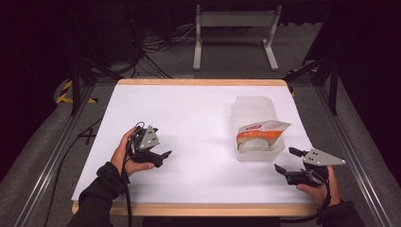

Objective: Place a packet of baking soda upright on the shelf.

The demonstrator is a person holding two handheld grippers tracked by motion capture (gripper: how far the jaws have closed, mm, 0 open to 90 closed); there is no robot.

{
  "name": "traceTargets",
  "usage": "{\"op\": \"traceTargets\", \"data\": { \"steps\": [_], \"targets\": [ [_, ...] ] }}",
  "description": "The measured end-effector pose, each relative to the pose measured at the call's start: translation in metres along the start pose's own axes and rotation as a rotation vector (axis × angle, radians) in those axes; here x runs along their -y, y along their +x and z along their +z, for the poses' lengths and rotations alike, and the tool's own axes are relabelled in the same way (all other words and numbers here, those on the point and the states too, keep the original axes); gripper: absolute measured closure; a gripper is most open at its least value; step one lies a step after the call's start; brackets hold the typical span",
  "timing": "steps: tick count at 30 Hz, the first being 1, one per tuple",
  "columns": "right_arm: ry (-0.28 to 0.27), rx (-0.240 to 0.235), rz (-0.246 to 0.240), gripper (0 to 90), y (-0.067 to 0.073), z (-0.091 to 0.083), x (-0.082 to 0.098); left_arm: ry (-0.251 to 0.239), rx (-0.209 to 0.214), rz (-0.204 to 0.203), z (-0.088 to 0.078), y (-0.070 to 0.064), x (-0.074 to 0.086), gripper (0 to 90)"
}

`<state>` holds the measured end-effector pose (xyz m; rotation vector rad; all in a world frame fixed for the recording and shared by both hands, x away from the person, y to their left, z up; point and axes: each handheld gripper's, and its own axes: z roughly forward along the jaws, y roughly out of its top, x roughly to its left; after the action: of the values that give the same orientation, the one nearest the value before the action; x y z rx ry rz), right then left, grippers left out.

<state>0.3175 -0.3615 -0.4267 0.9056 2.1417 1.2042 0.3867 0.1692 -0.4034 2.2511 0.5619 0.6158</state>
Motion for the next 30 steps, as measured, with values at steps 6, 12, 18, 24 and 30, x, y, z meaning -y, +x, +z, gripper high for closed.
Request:
{"op": "traceTargets", "data": {
  "steps": [6, 12, 18, 24, 30],
  "targets": [
    [0.002, 0.025, -0.011, 16.5, 0.001, 0.0, -0.001, -0.006, -0.023, -0.064, -0.012, 0.009, 0.032, 9.3],
    [-0.007, 0.039, -0.009, 16.5, -0.001, -0.001, -0.001, -0.02, -0.047, -0.11, -0.024, 0.011, 0.054, 8.6],
    [-0.011, 0.051, -0.01, 16.4, -0.003, -0.003, 0.0, -0.026, -0.064, -0.16, -0.033, 0.011, 0.073, 7.3],
    [-0.021, 0.061, -0.012, 15.8, -0.004, -0.003, 0.0, -0.049, -0.087, -0.224, -0.046, 0.01, 0.091, 6.1],
    [-0.036, 0.072, 0.006, 14.0, -0.006, -0.004, 0.001, -0.09, -0.102, -0.305, -0.053, 0.011, 0.112, 5.7]
  ]
}}
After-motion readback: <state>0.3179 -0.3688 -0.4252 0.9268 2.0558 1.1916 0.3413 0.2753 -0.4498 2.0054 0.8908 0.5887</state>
